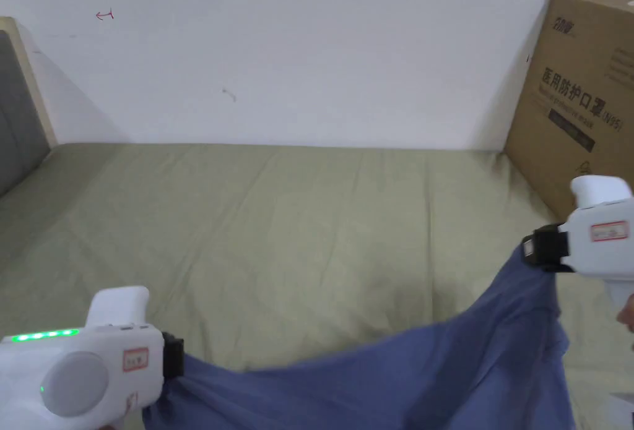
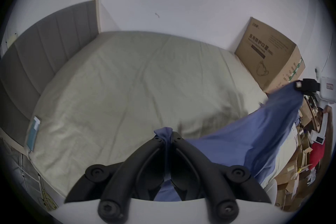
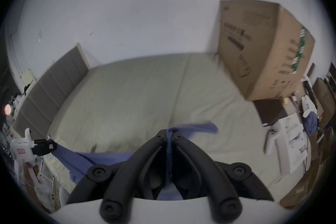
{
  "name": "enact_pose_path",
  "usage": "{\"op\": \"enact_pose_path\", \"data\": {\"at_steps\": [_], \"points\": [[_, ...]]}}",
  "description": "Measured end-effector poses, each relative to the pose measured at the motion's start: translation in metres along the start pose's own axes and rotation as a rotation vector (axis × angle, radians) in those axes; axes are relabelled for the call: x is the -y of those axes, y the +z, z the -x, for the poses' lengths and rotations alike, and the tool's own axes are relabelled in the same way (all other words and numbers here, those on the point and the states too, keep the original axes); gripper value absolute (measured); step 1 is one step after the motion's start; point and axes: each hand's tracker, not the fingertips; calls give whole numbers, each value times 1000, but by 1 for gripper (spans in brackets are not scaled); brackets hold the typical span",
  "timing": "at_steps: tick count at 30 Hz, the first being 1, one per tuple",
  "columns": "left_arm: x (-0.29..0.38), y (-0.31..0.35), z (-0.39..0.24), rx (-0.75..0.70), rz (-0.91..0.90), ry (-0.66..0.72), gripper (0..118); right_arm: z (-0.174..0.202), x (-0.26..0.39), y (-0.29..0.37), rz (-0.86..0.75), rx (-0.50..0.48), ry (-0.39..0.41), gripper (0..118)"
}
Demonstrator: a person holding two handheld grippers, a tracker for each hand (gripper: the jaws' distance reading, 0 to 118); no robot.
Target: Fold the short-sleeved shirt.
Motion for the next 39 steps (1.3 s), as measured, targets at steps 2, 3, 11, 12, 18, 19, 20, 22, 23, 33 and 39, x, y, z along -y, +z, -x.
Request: {"op": "enact_pose_path", "data": {"at_steps": [2, 3, 11, 12, 18, 19, 20, 22, 23, 33, 39], "points": [[-11, 17, 7, -46, -50, -3, 3, -19, -4, 31, -54, 26, -34, 2], [-15, 24, 9, -53, -61, -8, 3, -27, -5, 42, -61, 24, -58, 2], [-61, 84, 13, -59, -205, -25, 3, -55, -5, 98, -129, -60, -177, 2], [-68, 88, 11, -62, -218, -41, 3, -52, -8, 100, -130, -59, -163, 2], [-123, 117, 5, -95, -318, -60, 3, -32, -45, 99, -167, -62, -100, 2], [-134, 120, 7, -109, -333, -53, 3, -29, -54, 99, -174, -72, -101, 2], [-145, 123, 7, -120, -348, -62, 3, -26, -65, 99, -182, -78, -102, 2], [-170, 129, 8, -135, -366, -74, 3, -21, -87, 98, -201, -83, -100, 2], [-185, 131, 8, -140, -370, -90, 3, -18, -101, 97, -211, -88, -104, 2], [-330, 170, -6, -240, -543, -53, 3, 15, -239, 96, -299, -77, -132, 2], [-385, 197, -12, -306, -622, -90, 3, 36, -302, 115, -365, -95, -166, 2]]}}
